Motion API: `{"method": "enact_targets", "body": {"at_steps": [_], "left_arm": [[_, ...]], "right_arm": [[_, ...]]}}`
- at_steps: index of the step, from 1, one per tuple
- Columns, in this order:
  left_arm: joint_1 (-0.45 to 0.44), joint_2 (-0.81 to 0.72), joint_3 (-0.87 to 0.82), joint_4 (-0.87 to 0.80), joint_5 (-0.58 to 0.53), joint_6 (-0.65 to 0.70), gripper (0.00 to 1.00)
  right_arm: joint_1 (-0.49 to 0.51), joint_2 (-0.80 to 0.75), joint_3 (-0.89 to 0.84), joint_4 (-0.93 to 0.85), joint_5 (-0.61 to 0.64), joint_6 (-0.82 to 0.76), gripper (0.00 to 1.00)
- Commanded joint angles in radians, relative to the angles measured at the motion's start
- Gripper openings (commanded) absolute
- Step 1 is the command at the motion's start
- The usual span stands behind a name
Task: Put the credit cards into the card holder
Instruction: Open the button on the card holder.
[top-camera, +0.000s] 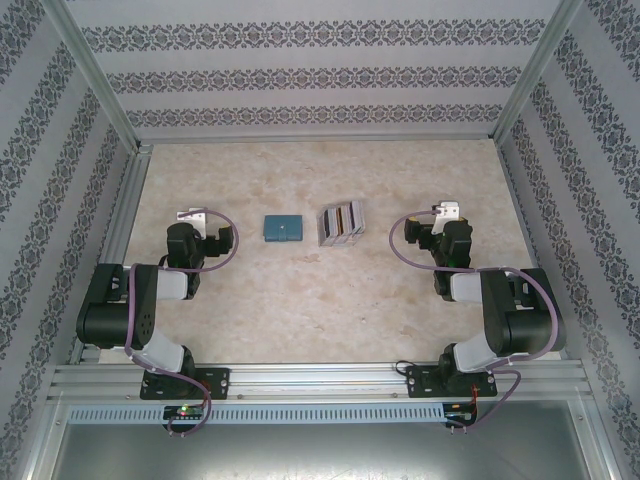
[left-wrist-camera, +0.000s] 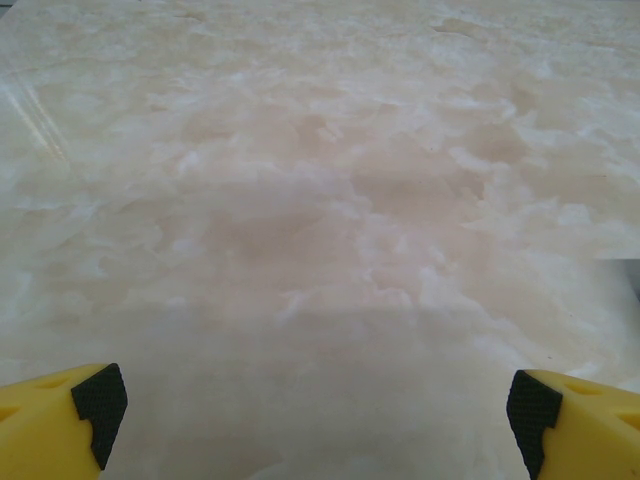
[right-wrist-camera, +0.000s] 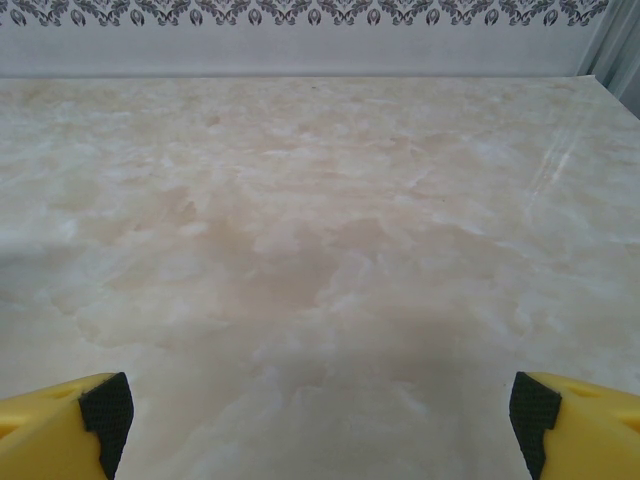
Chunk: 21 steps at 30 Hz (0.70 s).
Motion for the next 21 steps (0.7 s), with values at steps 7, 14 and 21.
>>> {"method": "enact_targets", "body": {"at_steps": [7, 14, 21], "left_arm": [[-0.013, -0.002, 0.020, 0.021, -0.017, 0.025, 1.00], [-0.013, -0.106, 0.120, -0.275, -0.119, -0.043, 0.99], [-0.012, -0.144, 0.224, -0.517, -0.129, -0.140, 0.99]], "right_arm": [[0.005, -0.028, 0.044, -0.053, -0.046, -0.024, 0.98], [0.013, -0.226, 0.073, -0.283, -0.030, 0.005, 0.98], [-0.037, -0.360, 0.155, -0.562, -0.142, 0.349, 0.98]]}}
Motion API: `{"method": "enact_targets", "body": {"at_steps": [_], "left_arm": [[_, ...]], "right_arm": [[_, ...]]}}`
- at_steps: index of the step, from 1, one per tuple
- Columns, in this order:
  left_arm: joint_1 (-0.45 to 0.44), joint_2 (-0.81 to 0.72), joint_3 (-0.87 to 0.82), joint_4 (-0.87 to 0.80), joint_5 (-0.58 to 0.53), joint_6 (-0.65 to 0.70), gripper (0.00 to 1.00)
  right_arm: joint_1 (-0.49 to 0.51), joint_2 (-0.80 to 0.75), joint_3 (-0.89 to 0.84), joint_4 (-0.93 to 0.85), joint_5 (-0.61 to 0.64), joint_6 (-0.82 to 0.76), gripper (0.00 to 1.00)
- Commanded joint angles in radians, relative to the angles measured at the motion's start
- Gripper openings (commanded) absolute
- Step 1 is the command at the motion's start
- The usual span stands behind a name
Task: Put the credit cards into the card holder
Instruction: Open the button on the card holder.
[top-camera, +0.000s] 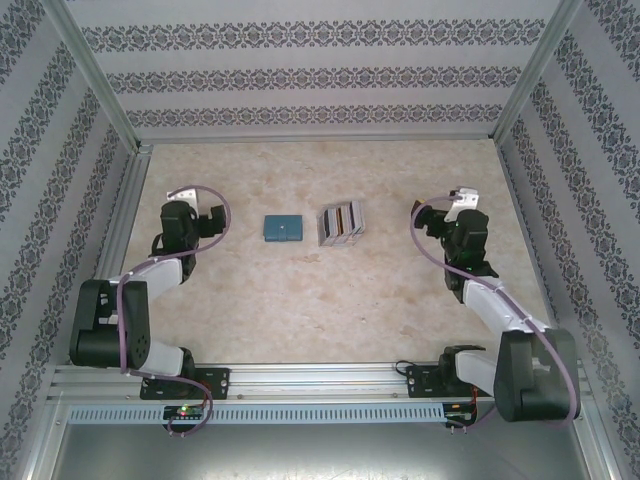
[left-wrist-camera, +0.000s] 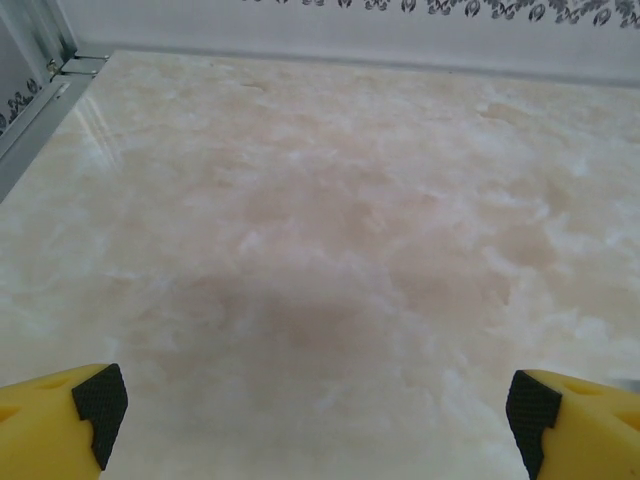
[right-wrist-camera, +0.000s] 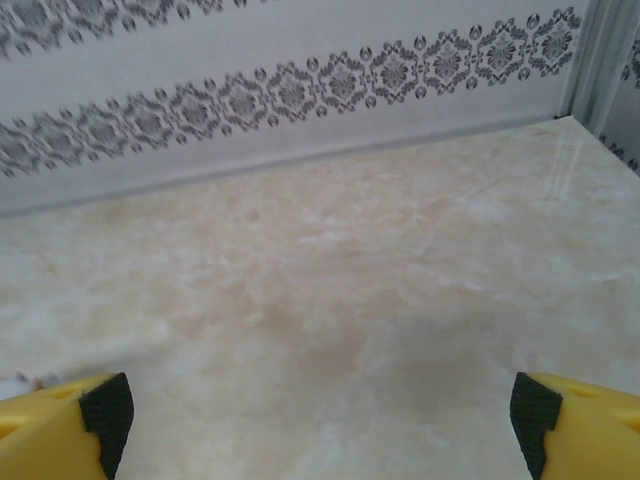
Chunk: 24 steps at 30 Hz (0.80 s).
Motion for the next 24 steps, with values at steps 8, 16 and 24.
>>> {"method": "enact_targets", "body": {"at_steps": [8, 16, 24], "left_arm": [[-0.006, -0.117, 0.082, -0.334, 0.056, -0.164, 0.99], [-0.008, -0.141, 0.106, -0.361, 0.236, -0.283, 0.99], [-0.009, -0.164, 0.066, -0.305, 0.295, -0.331, 1.00]], "right_arm": [[0.001, 0.085, 0.109, -0.284, -0.212, 0.146, 0.98], [0.136, 0.093, 0.254, -0.561, -0.205, 0.119, 0.98], [0.387, 0.193, 0.493, -0.842, -0.168, 0.131, 0.96]]}}
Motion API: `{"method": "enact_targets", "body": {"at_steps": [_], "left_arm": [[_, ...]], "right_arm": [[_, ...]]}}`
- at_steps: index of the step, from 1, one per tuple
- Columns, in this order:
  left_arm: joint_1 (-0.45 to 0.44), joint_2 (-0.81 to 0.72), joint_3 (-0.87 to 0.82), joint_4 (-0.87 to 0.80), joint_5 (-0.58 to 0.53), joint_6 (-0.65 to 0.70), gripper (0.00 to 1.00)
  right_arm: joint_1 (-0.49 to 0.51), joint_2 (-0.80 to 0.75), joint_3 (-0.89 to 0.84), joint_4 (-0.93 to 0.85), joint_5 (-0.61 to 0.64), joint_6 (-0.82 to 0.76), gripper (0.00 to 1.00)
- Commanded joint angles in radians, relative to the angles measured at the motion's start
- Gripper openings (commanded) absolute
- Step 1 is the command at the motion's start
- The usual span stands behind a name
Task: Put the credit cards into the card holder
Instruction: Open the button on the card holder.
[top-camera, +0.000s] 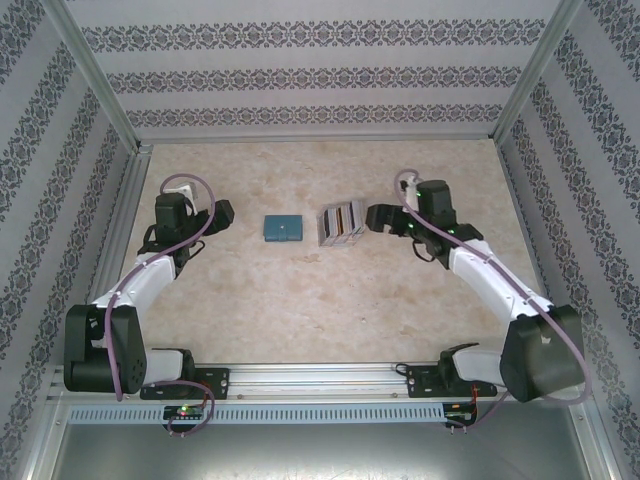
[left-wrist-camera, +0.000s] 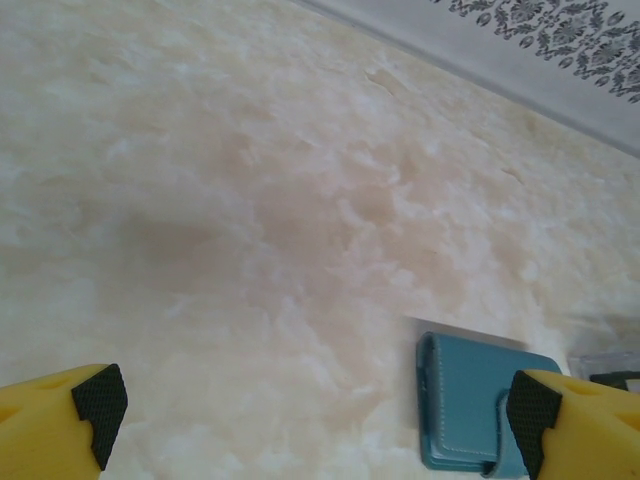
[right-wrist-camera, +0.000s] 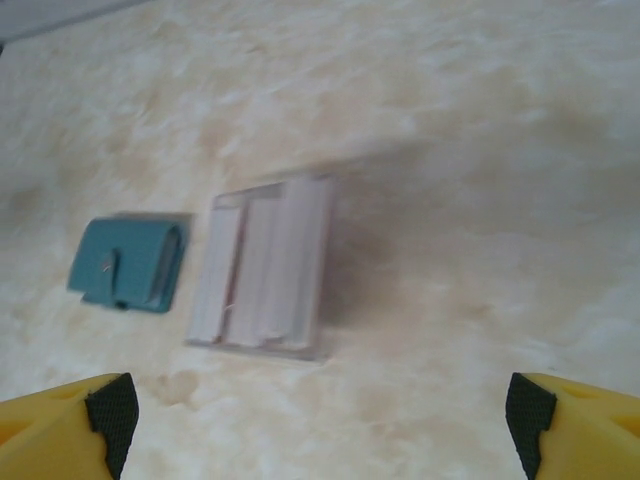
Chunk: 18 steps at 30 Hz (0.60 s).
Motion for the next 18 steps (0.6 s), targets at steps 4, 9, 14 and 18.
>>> {"method": "enact_targets", "body": {"at_steps": [4, 9, 14, 18], "left_arm": [[-0.015, -0.062, -0.079, 0.090, 0.079, -0.027, 1.00], [-0.026, -0.078, -0.131, 0.144, 0.110, -0.007, 1.00], [-0.040, -0.055, -0.127, 0.136, 0.106, -0.040, 0.99], [-0.051, -0.059, -0.130, 0.108, 0.100, -0.121, 1.00]], "right_arm": [[0.227, 0.128, 0.183, -0.208, 0.087, 0.011, 0.97], [0.339, 0.287, 0.342, -0.273, 0.117, 0.037, 0.95], [0.387, 0.464, 0.532, -0.357, 0.069, 0.075, 0.80], [0.430, 0.592, 0.675, -0.414, 0.121, 0.076, 0.78]]}}
